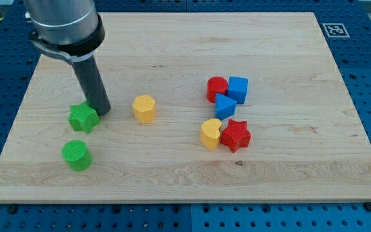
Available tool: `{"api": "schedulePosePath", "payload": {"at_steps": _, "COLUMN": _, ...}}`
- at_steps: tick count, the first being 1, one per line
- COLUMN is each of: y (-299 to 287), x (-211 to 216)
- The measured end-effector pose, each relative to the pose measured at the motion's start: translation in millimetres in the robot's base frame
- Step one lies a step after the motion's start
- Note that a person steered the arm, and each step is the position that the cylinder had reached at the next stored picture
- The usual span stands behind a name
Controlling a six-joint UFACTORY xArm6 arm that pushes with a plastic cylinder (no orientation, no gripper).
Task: Push green star towards green circle
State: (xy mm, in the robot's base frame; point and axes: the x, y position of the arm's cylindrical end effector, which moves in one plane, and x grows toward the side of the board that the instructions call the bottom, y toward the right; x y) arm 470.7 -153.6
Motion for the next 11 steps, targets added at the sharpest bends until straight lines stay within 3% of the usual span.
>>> {"api": "schedulePosePath", "payload": {"at_steps": 2, "y": 0.0, "x": 25.6}}
{"api": "schedulePosePath", "payload": {"at_steps": 4, "y": -24.4, "x": -63.0}}
{"api": "schedulePosePath", "payload": {"at_steps": 5, "y": -61.0, "x": -65.7}}
{"api": "schedulePosePath", "payload": {"at_steps": 7, "y": -63.0, "x": -58.6}}
{"api": "schedulePosePath", "payload": {"at_steps": 11, "y": -54.3, "x": -5.5}}
